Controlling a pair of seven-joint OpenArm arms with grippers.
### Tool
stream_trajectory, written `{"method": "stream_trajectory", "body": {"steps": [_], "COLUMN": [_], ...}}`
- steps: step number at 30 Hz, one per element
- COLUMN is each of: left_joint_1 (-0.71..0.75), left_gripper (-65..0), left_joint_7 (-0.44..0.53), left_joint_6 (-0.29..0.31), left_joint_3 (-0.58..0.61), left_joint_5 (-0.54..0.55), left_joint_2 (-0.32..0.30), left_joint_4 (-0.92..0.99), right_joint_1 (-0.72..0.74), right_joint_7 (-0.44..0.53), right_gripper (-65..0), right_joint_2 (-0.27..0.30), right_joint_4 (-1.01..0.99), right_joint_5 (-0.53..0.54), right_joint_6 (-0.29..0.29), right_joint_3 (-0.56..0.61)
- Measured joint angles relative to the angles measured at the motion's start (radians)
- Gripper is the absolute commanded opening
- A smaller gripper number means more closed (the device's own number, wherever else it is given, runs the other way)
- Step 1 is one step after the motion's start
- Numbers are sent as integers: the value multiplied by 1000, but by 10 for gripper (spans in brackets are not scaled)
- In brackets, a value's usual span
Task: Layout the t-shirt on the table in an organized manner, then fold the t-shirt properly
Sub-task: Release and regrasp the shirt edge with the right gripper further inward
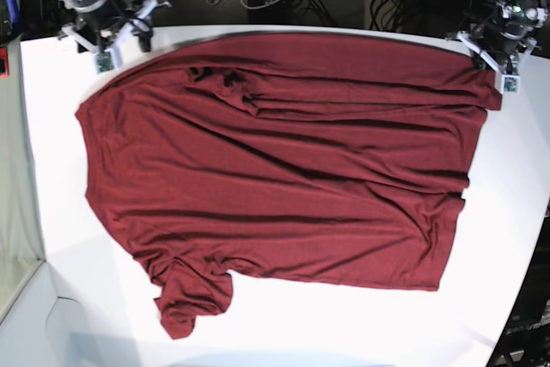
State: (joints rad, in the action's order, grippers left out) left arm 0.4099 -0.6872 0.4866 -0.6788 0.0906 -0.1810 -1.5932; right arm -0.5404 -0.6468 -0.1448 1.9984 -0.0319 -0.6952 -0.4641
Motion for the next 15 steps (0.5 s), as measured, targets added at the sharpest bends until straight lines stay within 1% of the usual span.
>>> {"method": "stream_trajectory", "body": {"steps": [9,13,15], "left_joint_1": [0,0,0], "left_gripper": [-572,-572,-572], "left_joint_7": [0,-3,-3], "left_joint_6": [0,0,0], "left_joint_3": [0,0,0], "left_joint_5": [-3,-2,-3], "left_joint_2": [2,2,2], "left_joint_4": [-2,-2,-2], "right_joint_1": [-9,-5,-4], "right_joint_7": [-8,-69,-68], "right_gripper": [-298,-298,-298], "right_joint_2": [-6,-5,-5], "right_joint_4": [1,-4,-6], "right_joint_5": [-5,1,-3], "right_joint_6": [0,0,0], "right_joint_3": [123,128,127]}}
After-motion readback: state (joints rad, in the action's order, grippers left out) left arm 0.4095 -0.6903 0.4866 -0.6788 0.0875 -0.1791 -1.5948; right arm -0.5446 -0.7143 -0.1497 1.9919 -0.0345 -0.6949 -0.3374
